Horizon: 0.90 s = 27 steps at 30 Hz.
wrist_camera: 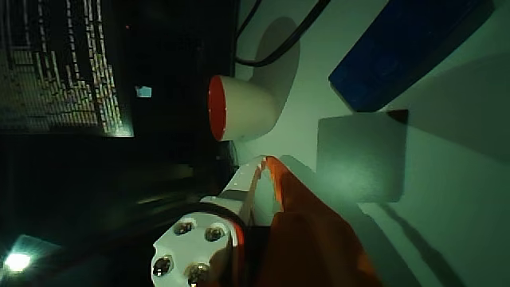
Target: Grab the blue brick and put it into the cup
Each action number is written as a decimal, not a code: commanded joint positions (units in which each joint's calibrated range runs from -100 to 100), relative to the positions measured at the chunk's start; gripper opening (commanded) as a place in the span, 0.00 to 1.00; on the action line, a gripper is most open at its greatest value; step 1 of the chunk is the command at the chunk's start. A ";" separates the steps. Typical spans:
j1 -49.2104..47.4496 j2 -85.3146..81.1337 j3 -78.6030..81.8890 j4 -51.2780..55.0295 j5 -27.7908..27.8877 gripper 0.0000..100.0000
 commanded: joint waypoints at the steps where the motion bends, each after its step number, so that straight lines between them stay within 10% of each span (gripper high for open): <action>1: 0.26 -1.87 -2.20 1.98 2.37 0.00; 27: 14.91 37.60 -39.54 16.44 4.96 0.12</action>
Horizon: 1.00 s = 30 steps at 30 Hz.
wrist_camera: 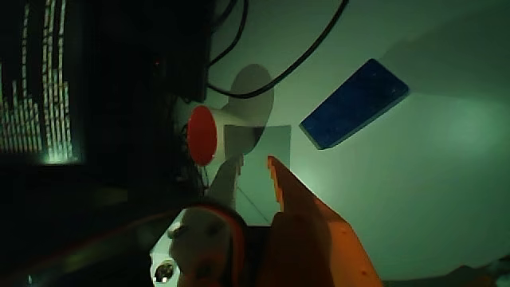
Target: Grab the blue brick and put it into the cup
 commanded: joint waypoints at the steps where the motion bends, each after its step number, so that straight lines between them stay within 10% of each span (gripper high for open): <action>1: 3.70 5.27 -6.65 1.92 -1.10 0.13; 30: 21.65 34.50 -16.80 7.77 -2.07 0.29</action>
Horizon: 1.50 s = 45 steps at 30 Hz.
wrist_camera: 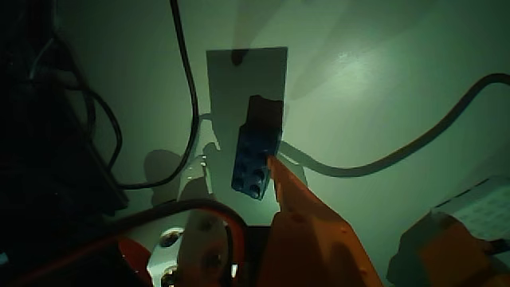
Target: Grab the blue brick and put it into the cup
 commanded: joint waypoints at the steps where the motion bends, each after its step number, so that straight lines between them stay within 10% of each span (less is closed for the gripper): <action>1: -0.66 3.46 -3.95 0.80 0.27 0.29; 45: -4.29 39.57 -18.45 2.34 12.48 0.29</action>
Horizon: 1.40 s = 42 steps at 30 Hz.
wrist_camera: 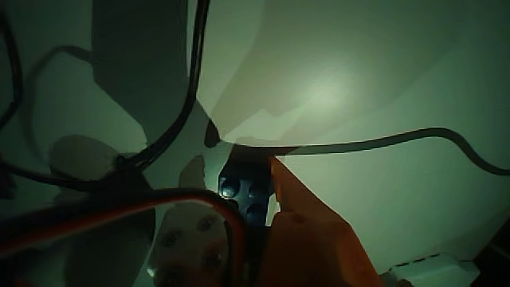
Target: Grab the blue brick and put it into the cup
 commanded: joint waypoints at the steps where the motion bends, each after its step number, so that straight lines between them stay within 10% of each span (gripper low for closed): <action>1: -3.10 -1.63 1.88 2.19 -0.41 0.29; 42: -11.66 -8.77 12.03 -3.01 -1.92 0.35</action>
